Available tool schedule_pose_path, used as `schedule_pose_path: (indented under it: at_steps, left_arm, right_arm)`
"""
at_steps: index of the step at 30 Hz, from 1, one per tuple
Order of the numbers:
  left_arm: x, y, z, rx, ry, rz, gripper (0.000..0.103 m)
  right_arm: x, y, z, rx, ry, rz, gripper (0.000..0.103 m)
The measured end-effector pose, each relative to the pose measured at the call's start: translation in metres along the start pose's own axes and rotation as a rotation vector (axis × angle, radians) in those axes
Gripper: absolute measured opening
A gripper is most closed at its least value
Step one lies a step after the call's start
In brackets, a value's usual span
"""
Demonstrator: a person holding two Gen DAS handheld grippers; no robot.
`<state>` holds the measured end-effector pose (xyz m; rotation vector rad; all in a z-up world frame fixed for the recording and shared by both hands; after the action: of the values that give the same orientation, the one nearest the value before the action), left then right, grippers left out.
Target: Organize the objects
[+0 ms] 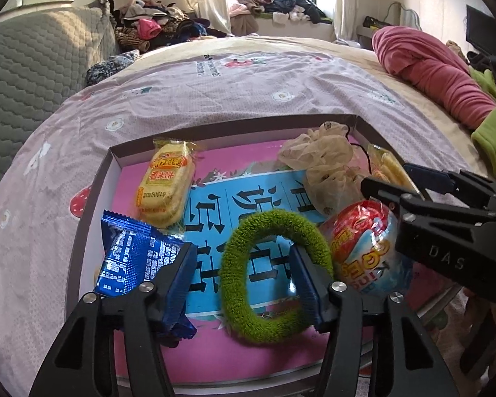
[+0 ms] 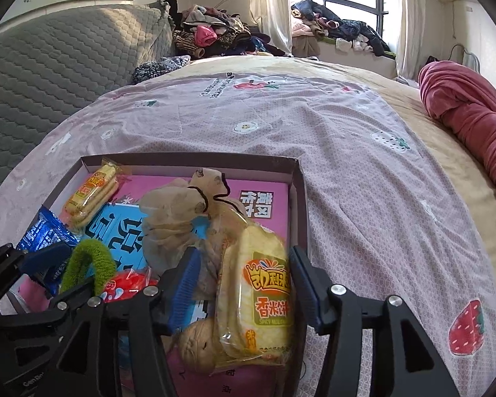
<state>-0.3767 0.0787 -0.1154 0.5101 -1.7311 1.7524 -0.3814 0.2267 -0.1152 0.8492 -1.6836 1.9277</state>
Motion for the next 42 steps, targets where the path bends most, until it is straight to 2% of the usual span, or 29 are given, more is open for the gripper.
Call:
schedule_pose_path:
  at_steps: [2, 3, 8, 11, 14, 16, 24, 28, 30, 35, 42]
  left_arm:
    - [0.002, -0.004, 0.001, -0.007, -0.008, -0.013, 0.069]
    - [0.003, -0.007, 0.001, -0.005, -0.012, -0.020, 0.077]
    - [0.010, -0.022, 0.009, -0.005, -0.036, -0.063, 0.081]
    - [0.014, -0.027, 0.012, 0.009, -0.043, -0.079, 0.084]
    - [0.016, -0.031, 0.014, -0.001, -0.053, -0.085, 0.091]
    - [0.017, -0.033, 0.016, -0.005, -0.060, -0.087, 0.103]
    - [0.021, -0.041, 0.022, -0.007, -0.083, -0.104, 0.103]
    - [0.024, -0.048, 0.027, 0.031, -0.077, -0.126, 0.103]
    - [0.025, -0.051, 0.029, 0.028, -0.084, -0.127, 0.103]
    - [0.027, -0.059, 0.037, 0.097, -0.079, -0.134, 0.103]
    - [0.029, -0.079, 0.042, 0.117, -0.090, -0.171, 0.103]
  right_arm:
    - [0.001, -0.002, 0.001, -0.004, 0.000, -0.008, 0.060]
    - [0.002, -0.004, 0.001, -0.002, 0.001, -0.012, 0.063]
    - [0.007, -0.014, 0.000, -0.024, -0.004, -0.043, 0.074]
    - [0.009, -0.020, -0.001, -0.022, 0.006, -0.056, 0.075]
    - [0.012, -0.025, 0.001, -0.028, 0.001, -0.065, 0.080]
    - [0.014, -0.031, 0.003, -0.027, -0.003, -0.079, 0.083]
    - [0.020, -0.047, 0.010, -0.058, -0.022, -0.112, 0.095]
    - [0.024, -0.057, 0.013, -0.089, -0.033, -0.140, 0.099]
    - [0.025, -0.063, 0.013, -0.105, -0.036, -0.153, 0.101]
    - [0.027, -0.078, 0.016, -0.131, -0.045, -0.192, 0.102]
    - [0.028, -0.099, 0.024, -0.130, -0.045, -0.234, 0.102]
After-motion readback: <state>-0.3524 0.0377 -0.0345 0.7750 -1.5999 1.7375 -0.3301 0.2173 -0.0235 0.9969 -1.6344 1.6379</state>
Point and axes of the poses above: each gripper's, at about its wrist camera, not at the fingertips, and y roughly the way its jaws point, z to its left, x to its top, the point moved 7 cm from there along y, roughly the way its jaws point, and after that the axes turned 3 degrees about x, right-handed, at the moved point
